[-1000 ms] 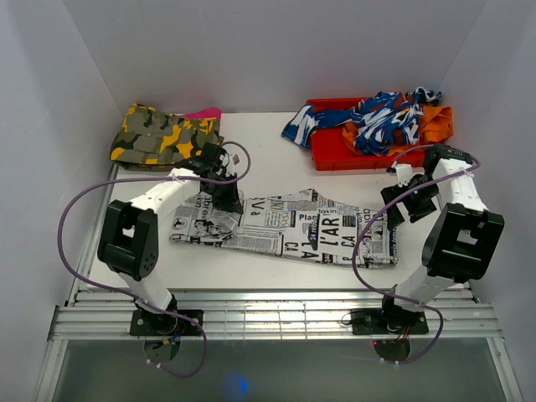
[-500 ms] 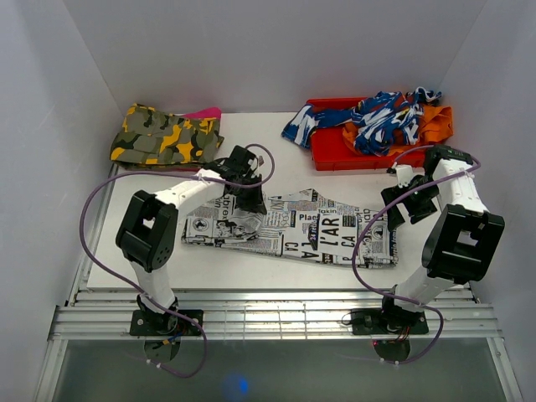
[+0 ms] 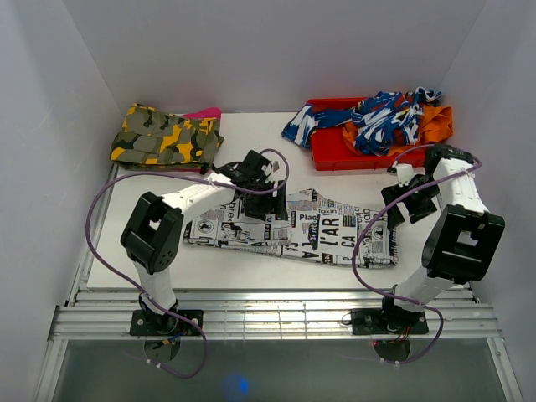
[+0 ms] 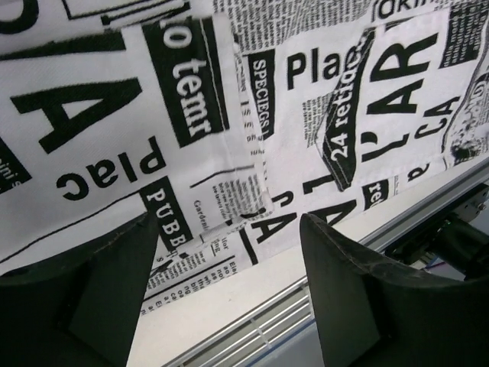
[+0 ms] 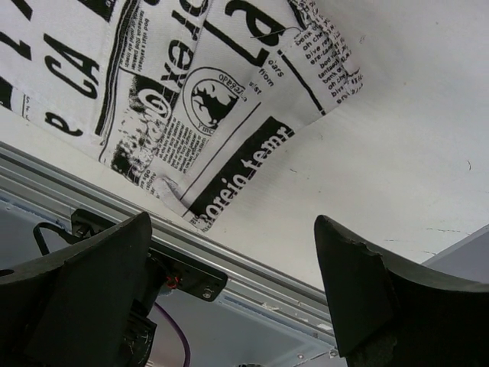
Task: Fold and stack the trousers
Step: Fold the trousers
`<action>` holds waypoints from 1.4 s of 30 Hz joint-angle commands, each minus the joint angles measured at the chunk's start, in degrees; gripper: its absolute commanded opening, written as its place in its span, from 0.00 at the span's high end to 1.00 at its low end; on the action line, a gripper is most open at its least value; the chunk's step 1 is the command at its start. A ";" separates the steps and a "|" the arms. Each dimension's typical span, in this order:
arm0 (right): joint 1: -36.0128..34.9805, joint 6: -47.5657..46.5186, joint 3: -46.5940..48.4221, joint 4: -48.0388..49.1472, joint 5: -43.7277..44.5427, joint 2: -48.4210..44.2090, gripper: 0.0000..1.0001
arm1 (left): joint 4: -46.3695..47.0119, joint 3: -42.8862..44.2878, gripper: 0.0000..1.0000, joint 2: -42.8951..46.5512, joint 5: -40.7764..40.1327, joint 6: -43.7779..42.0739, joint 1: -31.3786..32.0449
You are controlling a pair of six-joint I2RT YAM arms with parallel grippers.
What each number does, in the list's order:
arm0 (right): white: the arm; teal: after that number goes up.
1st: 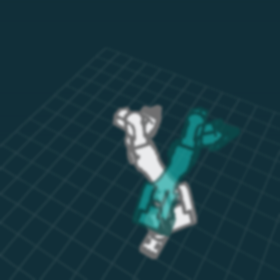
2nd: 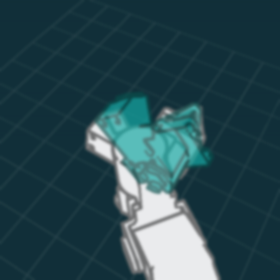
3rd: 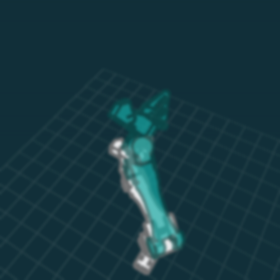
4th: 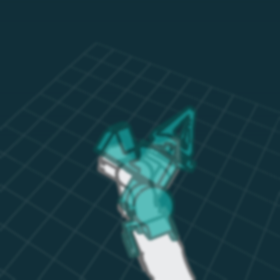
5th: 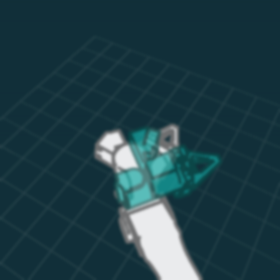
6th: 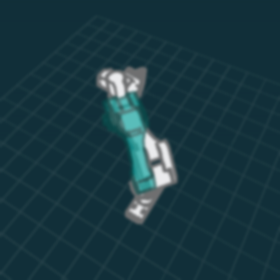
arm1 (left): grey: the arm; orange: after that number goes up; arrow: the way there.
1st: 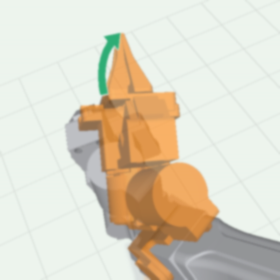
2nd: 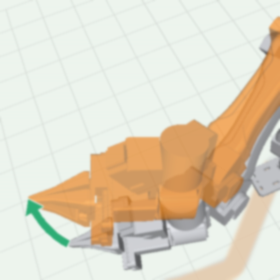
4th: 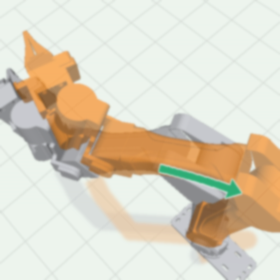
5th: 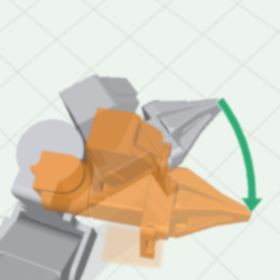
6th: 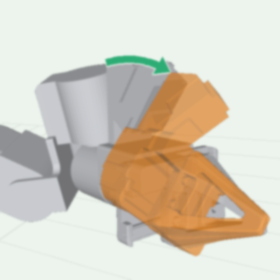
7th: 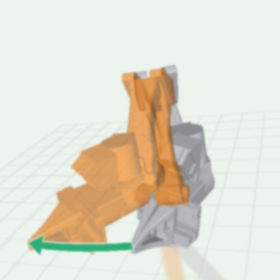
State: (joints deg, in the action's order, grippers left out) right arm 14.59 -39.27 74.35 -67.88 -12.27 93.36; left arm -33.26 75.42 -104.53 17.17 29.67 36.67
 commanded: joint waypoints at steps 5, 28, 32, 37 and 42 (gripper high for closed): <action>-2.54 0.77 6.51 -3.05 -7.49 -1.43 0.04 | -2.78 5.01 0.12 9.50 11.77 -7.77 -6.50; -39.08 17.81 4.85 22.85 -37.59 10.08 0.28 | -20.79 -11.61 0.42 -5.42 26.52 -46.72 -52.04; -42.63 17.64 2.92 23.66 -29.84 14.30 0.33 | -21.67 -10.21 0.39 -3.93 26.60 -47.95 -52.13; -42.54 17.12 -1.13 24.81 -22.99 17.38 0.37 | -25.01 -8.62 0.39 -2.18 25.36 -52.33 -52.40; -42.36 15.45 -2.54 22.97 -23.93 12.47 0.36 | -24.76 -7.30 0.37 9.15 30.56 -59.46 -49.42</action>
State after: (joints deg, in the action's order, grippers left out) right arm -27.97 -22.85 72.20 -44.75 -38.13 110.43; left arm -58.89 65.58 -105.60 46.00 -22.81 -14.83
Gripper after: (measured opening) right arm 0.631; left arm 0.630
